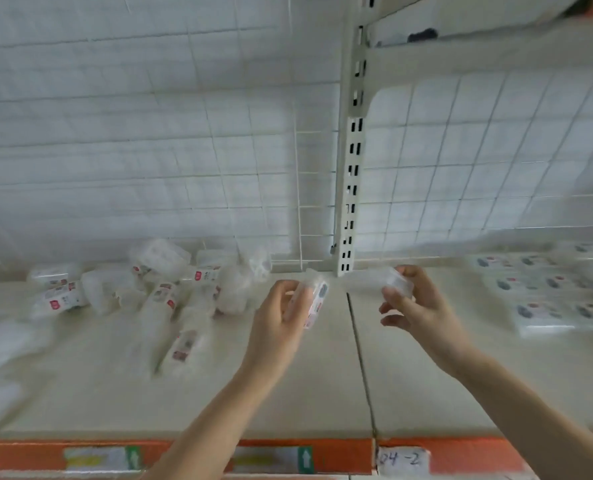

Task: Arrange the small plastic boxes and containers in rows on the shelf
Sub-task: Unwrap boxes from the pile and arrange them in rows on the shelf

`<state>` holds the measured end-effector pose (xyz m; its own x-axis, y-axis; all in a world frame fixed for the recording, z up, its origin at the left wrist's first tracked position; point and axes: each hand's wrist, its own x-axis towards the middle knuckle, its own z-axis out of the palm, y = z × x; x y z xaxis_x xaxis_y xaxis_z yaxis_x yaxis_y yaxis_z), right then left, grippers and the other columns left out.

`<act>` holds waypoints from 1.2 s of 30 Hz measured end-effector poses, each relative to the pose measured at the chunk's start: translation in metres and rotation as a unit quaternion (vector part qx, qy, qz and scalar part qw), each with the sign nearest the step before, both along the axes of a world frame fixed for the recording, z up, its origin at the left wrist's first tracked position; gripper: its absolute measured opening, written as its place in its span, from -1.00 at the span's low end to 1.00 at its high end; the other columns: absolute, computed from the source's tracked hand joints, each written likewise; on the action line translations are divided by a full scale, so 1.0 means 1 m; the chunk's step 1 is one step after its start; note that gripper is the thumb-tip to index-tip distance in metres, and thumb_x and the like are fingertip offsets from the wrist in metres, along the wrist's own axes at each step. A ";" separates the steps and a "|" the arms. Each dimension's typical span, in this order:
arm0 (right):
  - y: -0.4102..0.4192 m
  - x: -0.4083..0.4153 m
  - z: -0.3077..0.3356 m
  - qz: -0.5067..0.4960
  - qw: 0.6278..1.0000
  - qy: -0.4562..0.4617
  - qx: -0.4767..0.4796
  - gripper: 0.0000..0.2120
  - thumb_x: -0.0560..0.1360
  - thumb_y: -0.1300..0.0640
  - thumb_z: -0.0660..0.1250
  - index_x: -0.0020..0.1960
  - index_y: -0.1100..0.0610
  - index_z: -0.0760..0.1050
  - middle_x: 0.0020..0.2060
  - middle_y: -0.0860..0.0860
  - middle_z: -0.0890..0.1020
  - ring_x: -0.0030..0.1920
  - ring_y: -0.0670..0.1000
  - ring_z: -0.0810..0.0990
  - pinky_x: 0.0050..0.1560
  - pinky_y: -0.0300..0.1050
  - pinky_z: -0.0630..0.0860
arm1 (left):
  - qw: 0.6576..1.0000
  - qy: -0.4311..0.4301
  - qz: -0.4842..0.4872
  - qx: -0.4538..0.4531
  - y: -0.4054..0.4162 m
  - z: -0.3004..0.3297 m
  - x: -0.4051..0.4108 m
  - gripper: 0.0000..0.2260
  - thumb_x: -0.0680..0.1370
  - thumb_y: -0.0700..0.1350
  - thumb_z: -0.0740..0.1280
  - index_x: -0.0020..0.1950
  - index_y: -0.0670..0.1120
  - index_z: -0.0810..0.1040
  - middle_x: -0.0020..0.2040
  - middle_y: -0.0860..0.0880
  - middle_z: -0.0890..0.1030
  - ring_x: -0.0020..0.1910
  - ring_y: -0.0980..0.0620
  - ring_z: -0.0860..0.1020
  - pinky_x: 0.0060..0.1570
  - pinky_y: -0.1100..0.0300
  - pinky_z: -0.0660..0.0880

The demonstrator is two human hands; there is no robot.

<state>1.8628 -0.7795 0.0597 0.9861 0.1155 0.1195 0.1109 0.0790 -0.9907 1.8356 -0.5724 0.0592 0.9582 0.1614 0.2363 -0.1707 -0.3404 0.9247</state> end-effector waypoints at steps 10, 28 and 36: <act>-0.110 -0.028 -0.016 -0.029 0.996 0.015 -0.081 -0.89 0.43 0.18 0.36 -0.13 0.11 0.42 0.10 -0.05 0.52 -0.11 0.05 0.53 -0.15 -0.15 0.53 | 0.938 0.240 -0.118 -0.222 -0.119 -0.008 0.024 -0.62 0.58 0.11 0.20 0.10 -0.18 0.56 -0.07 -0.22 0.66 -0.22 -0.11 0.63 -0.20 -0.03 0.62; -0.246 -0.049 -0.009 -0.162 0.977 0.001 -0.139 -0.81 0.50 0.19 0.34 0.07 0.01 0.42 -0.04 0.01 0.63 -0.09 -0.01 0.64 -0.07 -0.09 0.61 | 0.953 0.225 -0.188 -0.079 -0.237 -0.021 0.020 -0.84 0.59 -0.05 0.25 0.05 -0.12 0.51 -0.16 -0.08 0.57 -0.34 0.08 0.56 -0.43 0.13 0.56; -0.289 -0.044 -0.001 -0.154 0.926 -0.029 -0.344 -0.82 0.53 0.21 0.31 0.06 -0.04 0.48 -0.03 -0.16 0.57 -0.03 -0.13 0.57 -0.04 -0.28 0.50 | 0.961 0.148 -0.224 0.068 -0.270 -0.033 0.024 -0.92 0.57 -0.06 0.28 0.03 0.00 0.53 -0.15 0.00 0.59 -0.40 0.04 0.51 -0.55 0.17 0.45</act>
